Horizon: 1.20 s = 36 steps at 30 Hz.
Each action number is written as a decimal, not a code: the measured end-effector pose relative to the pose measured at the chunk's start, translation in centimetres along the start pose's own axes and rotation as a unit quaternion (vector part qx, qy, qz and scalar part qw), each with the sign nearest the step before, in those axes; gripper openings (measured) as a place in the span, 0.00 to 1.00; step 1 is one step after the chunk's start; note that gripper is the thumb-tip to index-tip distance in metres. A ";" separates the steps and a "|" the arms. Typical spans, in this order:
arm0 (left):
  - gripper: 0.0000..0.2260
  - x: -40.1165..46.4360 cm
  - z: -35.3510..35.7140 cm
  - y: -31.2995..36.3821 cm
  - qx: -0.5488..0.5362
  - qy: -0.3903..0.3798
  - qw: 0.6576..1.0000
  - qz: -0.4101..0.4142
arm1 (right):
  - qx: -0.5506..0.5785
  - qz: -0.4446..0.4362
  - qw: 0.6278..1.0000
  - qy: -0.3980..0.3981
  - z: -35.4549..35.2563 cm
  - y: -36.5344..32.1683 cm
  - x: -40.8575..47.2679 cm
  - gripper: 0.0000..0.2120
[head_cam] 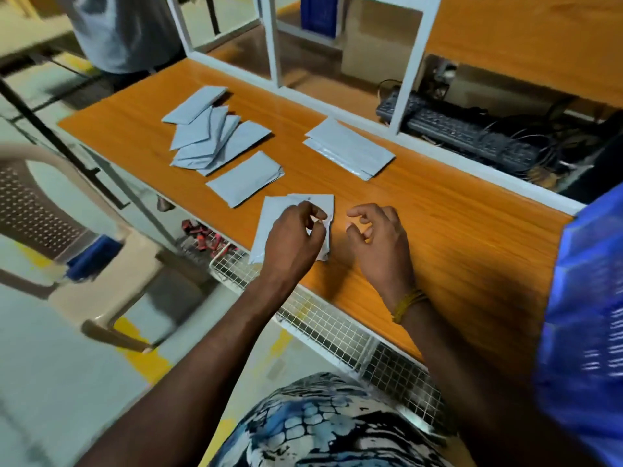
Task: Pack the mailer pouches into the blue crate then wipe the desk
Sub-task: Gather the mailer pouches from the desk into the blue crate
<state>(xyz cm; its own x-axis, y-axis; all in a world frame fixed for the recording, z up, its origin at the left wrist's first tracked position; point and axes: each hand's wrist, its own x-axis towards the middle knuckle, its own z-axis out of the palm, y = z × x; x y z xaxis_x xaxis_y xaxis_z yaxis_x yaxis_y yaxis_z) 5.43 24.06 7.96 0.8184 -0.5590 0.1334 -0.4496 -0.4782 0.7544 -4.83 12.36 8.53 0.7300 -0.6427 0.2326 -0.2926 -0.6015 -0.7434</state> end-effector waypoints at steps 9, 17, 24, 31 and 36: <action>0.11 3.3 0.2 -5.4 0.050 -0.031 0.997 -0.058 | -0.020 0.041 0.995 -0.089 5.9 0.9 1.9 0.11; 0.21 6.7 2.7 -9.2 0.179 -0.133 0.963 -0.152 | -0.095 0.011 0.973 -0.209 10.7 4.0 5.3 0.18; 0.25 9.3 3.2 -11.3 0.217 -0.119 0.951 -0.186 | -0.190 -0.024 0.945 -0.264 12.1 7.4 8.9 0.23; 0.29 10.1 4.1 -12.2 0.283 -0.067 0.931 -0.222 | -0.214 0.035 0.955 -0.202 14.0 6.6 12.0 0.27; 0.34 9.5 4.3 -12.8 0.301 -0.051 0.925 -0.225 | -0.279 0.045 0.929 -0.237 15.5 6.6 11.5 0.40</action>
<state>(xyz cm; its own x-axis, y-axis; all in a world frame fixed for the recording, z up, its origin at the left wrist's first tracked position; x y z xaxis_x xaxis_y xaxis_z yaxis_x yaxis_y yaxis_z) 17.46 21.96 -3.20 0.9471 -0.2582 -0.1909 -0.2149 -0.9514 0.2206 11.24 8.34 -3.44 0.8382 -0.5007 -0.2164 -0.5443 -0.7928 -0.2742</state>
